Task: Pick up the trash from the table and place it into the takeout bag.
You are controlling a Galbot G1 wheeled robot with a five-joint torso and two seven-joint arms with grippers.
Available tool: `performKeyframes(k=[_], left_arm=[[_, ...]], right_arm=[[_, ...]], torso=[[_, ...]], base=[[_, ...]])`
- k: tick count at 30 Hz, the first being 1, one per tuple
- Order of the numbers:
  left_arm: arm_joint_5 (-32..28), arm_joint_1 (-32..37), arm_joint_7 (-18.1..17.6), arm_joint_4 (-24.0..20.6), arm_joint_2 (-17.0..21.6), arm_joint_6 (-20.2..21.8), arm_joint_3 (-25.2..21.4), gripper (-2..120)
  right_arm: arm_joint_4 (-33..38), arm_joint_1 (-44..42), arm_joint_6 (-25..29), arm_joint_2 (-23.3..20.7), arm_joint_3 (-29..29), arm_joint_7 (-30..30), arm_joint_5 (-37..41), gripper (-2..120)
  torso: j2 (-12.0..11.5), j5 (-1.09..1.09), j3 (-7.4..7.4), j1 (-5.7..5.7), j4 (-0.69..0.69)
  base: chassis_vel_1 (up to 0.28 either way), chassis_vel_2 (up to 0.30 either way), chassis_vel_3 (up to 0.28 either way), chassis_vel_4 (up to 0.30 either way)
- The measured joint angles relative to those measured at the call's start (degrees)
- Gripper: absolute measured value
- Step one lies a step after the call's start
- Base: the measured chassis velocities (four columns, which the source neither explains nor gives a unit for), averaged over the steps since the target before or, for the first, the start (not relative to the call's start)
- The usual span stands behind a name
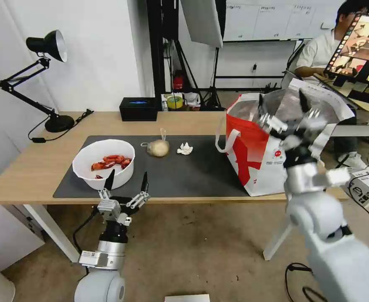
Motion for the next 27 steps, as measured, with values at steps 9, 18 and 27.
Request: performKeyframes(k=[9,18,27], left_arm=[[-0.04,0.10,-0.04,-0.19,0.30,-0.30,-0.27,100],[-0.04,0.23,-0.05,0.44,0.66,-1.34,-1.01,100],[-0.04,0.15,-0.08,2.13,0.85,-2.70,-1.70,100]], right_arm=[[-0.65,-7.55,6.50,5.94,0.09,-0.34,-5.98,100],[-2.56,-9.89,10.23,8.92,-0.06,-0.22,-7.92,100],[-7.88,-12.46,16.23,10.84,-0.25,-1.12,-9.03,100]], torso=[[0.00,-0.01,0.00,0.00,0.00],[0.00,-0.01,0.00,0.00,0.01],[0.00,0.00,0.00,0.00,0.01]], base=[[0.000,0.000,0.000,0.000],[0.000,0.000,0.000,0.000],[0.000,0.000,0.000,0.000]])
